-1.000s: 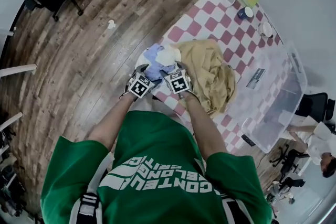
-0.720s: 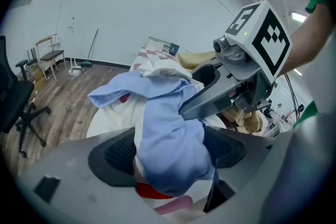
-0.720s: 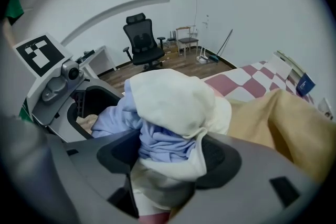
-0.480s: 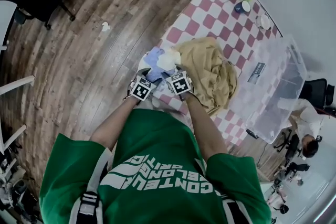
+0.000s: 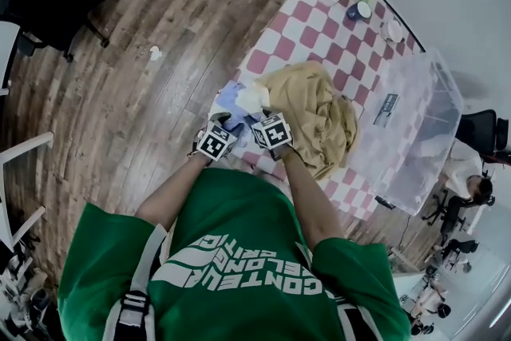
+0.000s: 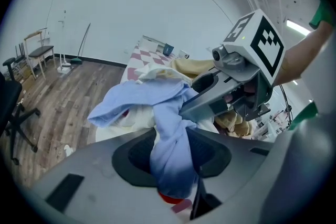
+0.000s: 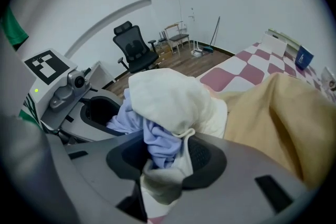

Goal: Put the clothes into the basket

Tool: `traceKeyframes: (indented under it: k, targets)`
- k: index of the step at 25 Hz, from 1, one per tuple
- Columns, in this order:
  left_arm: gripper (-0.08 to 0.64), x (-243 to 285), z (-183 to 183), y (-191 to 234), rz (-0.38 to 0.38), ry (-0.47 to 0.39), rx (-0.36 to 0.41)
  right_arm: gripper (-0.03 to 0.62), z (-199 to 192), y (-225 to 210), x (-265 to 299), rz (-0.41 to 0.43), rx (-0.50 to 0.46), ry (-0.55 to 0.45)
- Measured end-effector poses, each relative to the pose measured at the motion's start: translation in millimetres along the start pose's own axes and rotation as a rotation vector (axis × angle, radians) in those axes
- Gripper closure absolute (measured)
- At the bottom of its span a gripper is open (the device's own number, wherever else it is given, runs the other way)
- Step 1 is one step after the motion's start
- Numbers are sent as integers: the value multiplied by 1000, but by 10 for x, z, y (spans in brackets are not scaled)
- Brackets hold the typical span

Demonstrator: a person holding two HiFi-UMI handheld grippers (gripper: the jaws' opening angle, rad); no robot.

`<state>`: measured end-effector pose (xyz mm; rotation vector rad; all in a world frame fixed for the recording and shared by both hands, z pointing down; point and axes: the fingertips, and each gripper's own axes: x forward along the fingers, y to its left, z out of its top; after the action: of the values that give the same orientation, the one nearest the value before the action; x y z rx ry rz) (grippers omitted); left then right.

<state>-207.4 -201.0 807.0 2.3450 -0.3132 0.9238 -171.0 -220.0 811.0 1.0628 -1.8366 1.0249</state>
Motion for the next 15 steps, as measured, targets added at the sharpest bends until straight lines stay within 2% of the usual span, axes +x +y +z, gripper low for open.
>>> traceKeyframes:
  k: [10,15]
  targets:
    - [426,-120,390,-34,24,-79,82,449,238,-69,-237,47,81,-128]
    - [426,-204,754,-43,55,-134,158,451,488,-191,-469,46,97,-232]
